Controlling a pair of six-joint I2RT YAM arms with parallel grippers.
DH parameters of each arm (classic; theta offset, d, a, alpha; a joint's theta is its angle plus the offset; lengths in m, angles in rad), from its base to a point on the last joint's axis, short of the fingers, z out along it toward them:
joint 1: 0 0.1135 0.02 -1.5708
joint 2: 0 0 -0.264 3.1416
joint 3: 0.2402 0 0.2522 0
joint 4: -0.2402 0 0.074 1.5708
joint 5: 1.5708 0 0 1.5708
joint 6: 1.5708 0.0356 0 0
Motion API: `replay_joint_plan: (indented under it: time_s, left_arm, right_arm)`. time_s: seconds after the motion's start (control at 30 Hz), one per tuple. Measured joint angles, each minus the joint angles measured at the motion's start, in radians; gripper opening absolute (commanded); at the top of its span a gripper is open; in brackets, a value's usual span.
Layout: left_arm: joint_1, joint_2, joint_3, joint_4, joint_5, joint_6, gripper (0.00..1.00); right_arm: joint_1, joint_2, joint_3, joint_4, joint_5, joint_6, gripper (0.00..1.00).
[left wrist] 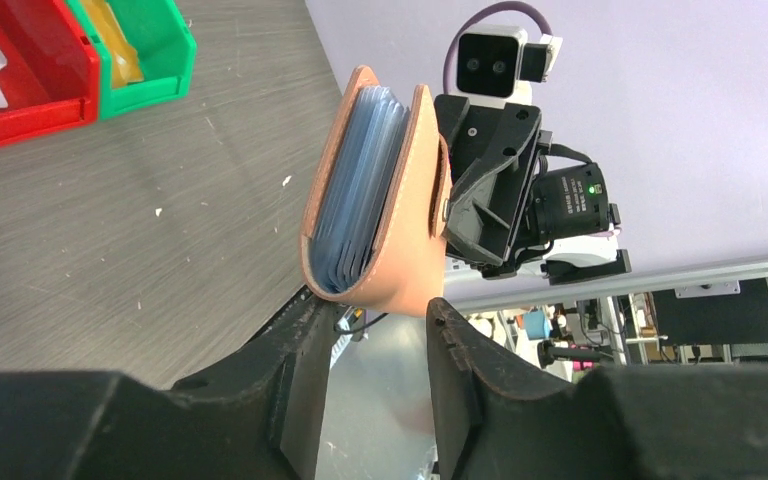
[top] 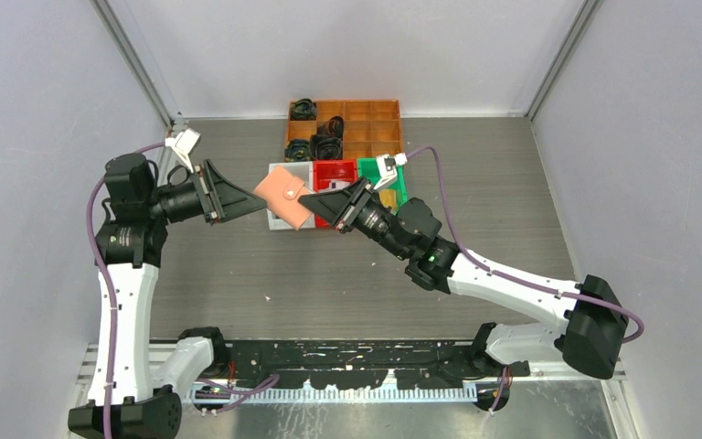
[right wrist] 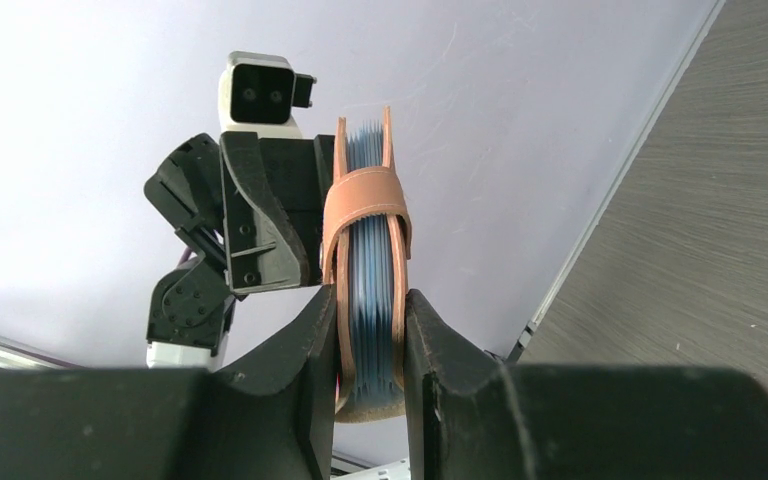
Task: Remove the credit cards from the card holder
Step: Open the card holder.
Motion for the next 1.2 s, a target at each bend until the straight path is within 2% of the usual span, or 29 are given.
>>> replay_joint_plan:
  time_s: [0.07,0.2,0.3,0.4,0.6,0.63,0.67,0.77,0.8,0.83,0.93,1.1,1.2]
  left_arm:
    - [0.003,-0.002,-0.005,0.026,0.001,-0.027,0.53]
    - [0.005,-0.038,-0.076,0.143,0.013,-0.126,0.68]
    - [0.005,-0.062,-0.131,0.188,0.016,-0.182,0.68]
    - [0.007,-0.066,-0.142,0.196,0.012,-0.203,0.57]
    - [0.011,-0.074,-0.141,0.210,-0.029,-0.211,0.23]
    - [0.011,-0.076,-0.140,0.206,-0.037,-0.210,0.19]
    - [0.011,-0.079,-0.139,0.204,-0.047,-0.208,0.14]
    - [0.011,-0.093,-0.135,0.184,-0.073,-0.190,0.10]
    - [0.011,-0.097,-0.134,0.175,-0.078,-0.183,0.10]
    - [0.010,-0.098,-0.129,0.168,-0.081,-0.172,0.10]
    - [0.010,-0.088,-0.111,0.152,-0.065,-0.140,0.10]
    - [0.010,-0.070,-0.089,0.122,0.021,-0.090,0.09]
    - [0.010,-0.070,-0.080,0.100,0.066,-0.066,0.09]
  right_arm:
    - [0.003,0.007,0.000,0.020,-0.002,0.002,0.01]
    - [0.009,0.035,0.000,0.048,0.000,0.005,0.01]
    - [0.016,0.064,0.000,0.061,0.000,0.014,0.01]
    - [0.018,0.088,0.001,0.087,-0.001,0.029,0.01]
    - [0.022,0.119,0.029,0.146,-0.001,0.055,0.01]
    - [0.023,0.120,0.030,0.149,0.001,0.055,0.04]
    - [0.025,0.121,0.030,0.153,0.004,0.056,0.15]
    - [0.025,0.127,0.030,0.155,-0.005,0.057,0.64]
    - [0.023,0.127,0.030,0.152,-0.016,0.055,0.74]
    - [0.018,0.127,0.030,0.142,-0.042,0.049,0.79]
    - [-0.024,0.126,0.034,0.091,-0.169,0.029,0.86]
    - [-0.237,0.125,0.090,-0.017,-0.456,-0.004,0.89]
    - [-0.283,0.126,0.153,-0.066,-0.583,-0.038,0.89]
